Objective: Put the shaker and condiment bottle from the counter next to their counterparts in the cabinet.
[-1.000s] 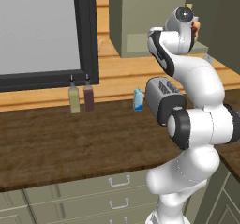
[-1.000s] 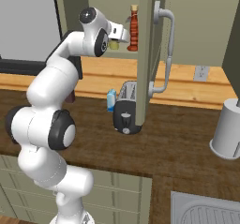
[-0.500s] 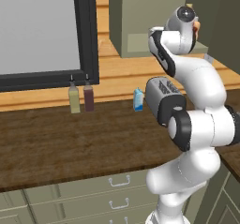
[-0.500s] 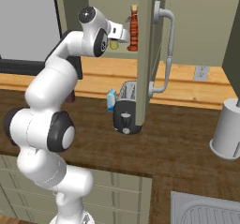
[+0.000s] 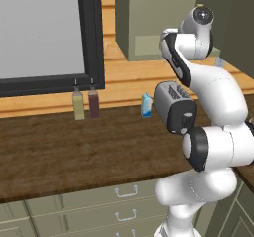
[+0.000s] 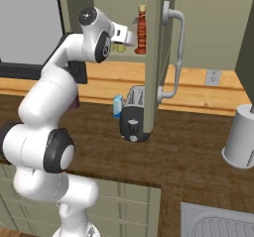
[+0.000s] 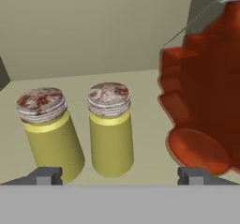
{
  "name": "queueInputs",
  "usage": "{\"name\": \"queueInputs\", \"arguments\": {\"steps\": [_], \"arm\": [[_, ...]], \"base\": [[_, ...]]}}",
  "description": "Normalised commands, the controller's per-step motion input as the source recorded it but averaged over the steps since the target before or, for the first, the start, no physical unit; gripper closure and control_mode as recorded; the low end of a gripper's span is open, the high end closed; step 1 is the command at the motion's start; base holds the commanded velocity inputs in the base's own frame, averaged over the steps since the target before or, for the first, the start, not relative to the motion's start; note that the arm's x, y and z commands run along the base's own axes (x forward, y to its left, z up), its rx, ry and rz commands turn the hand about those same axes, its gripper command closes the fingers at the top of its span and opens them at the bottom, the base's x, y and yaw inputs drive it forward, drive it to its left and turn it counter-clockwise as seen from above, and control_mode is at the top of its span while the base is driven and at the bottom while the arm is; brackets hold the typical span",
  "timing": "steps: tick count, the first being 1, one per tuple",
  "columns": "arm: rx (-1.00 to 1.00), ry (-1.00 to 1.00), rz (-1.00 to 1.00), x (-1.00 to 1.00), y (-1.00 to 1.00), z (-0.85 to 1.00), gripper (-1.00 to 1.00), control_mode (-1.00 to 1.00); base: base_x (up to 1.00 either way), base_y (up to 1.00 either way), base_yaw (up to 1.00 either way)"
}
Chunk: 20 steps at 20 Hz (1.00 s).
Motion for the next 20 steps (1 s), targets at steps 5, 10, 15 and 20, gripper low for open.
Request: {"name": "queueInputs", "arguments": {"steps": [5, 10, 15, 20], "arm": [[0.0, -0.11, 0.01, -0.61, 0.15, -0.06, -1.0, -1.0], [0.0, -0.14, 0.02, -0.53, 0.76, -0.19, -1.0, -1.0], [0.0, -0.2, 0.01, -0.63, 1.0, -0.03, -1.0, -1.0], [-0.02, -0.18, 0.0, -0.83, 1.0, 0.0, -1.0, -1.0]], "base": [[0.0, 0.0, 0.0], [0.0, 0.0, 0.0], [0.0, 0.0, 0.0], [0.0, 0.0, 0.0]]}}
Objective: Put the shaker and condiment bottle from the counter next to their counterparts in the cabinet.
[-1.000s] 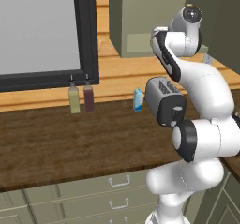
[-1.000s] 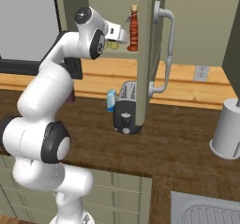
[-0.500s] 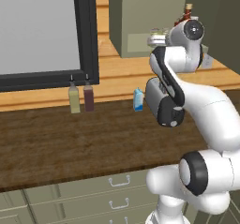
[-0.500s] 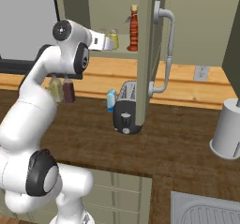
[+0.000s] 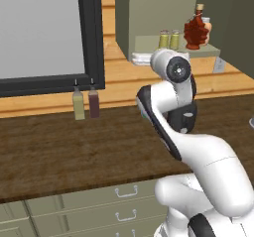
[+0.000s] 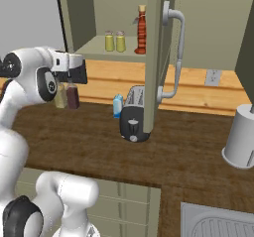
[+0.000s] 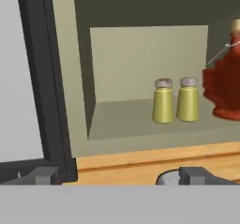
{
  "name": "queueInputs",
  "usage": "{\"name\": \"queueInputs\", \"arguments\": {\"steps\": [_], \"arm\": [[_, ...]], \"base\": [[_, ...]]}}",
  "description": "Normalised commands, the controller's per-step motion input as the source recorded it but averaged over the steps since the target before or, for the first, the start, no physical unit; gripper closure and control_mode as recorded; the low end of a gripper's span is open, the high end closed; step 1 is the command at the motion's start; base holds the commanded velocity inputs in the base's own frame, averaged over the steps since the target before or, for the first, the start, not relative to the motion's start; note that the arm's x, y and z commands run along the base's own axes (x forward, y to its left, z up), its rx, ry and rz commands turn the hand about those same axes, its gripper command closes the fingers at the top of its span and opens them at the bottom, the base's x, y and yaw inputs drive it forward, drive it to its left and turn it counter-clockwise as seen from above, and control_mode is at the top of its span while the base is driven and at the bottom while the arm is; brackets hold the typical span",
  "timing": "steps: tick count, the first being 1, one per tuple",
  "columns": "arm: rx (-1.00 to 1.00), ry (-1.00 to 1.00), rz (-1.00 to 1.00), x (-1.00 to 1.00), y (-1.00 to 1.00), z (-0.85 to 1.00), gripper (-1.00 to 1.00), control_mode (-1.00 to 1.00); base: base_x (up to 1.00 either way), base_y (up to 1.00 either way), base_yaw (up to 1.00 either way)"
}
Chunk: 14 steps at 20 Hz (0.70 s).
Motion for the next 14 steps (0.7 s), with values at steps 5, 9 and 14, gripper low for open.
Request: {"name": "queueInputs", "arguments": {"steps": [5, 9, 14], "arm": [[0.0, -0.16, 0.0, -0.98, 0.98, -0.01, -1.0, -1.0], [0.0, -0.16, 0.0, -1.0, 0.82, -0.01, -1.0, -1.0], [0.0, -0.04, 0.0, -0.35, 0.37, 0.0, -1.0, -1.0]], "base": [[0.0, 0.0, 0.0], [0.0, 0.0, 0.0], [0.0, 0.0, 0.0]]}}
